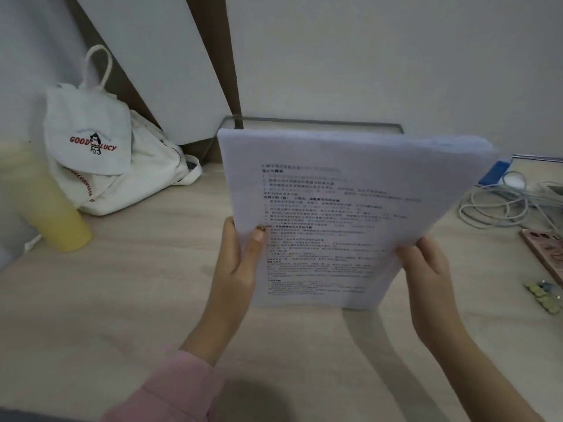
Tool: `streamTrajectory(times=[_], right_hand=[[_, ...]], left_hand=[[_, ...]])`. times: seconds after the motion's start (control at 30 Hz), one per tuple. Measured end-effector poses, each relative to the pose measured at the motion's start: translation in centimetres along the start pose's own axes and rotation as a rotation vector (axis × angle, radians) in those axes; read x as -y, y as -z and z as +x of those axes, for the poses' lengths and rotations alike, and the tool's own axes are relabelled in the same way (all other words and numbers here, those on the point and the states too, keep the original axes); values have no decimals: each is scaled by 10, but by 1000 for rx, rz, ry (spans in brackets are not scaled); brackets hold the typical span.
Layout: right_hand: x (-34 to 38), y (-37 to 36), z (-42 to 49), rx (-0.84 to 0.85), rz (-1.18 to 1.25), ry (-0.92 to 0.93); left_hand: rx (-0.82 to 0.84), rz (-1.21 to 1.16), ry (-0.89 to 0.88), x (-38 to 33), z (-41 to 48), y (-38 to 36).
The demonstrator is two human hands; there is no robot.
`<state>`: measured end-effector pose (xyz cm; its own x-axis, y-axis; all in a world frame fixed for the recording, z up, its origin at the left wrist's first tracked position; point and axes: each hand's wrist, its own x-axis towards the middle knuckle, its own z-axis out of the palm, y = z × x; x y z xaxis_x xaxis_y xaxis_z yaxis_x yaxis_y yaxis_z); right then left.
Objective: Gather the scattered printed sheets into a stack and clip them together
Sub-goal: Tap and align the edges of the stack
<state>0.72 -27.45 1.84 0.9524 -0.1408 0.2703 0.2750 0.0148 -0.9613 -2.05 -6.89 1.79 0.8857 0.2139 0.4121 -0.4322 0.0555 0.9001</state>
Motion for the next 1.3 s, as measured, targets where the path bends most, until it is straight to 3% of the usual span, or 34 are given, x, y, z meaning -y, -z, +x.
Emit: streamTrajectory(times=[0.23, 0.7, 0.83, 1.0, 1.1, 1.3], right_hand=[[-2, 0, -3, -37, 4, -38], [-10, 11, 3, 2, -82, -185], [-14, 33, 17, 85, -254, -352], [-38, 62, 17, 111, -351, -534], [-60, 85, 11, 55, -502, -521], [-80, 125, 3, -160, -665, -293]], left_hand=[[-68, 1, 21, 10, -3, -5], [-49, 148, 100, 19, -7, -6], [-26, 196, 283, 24, 2, -14], [69, 145, 680, 66, 3, -31], [127, 142, 811, 87, 1, -51], [223, 213, 853, 111, 5, -94]])
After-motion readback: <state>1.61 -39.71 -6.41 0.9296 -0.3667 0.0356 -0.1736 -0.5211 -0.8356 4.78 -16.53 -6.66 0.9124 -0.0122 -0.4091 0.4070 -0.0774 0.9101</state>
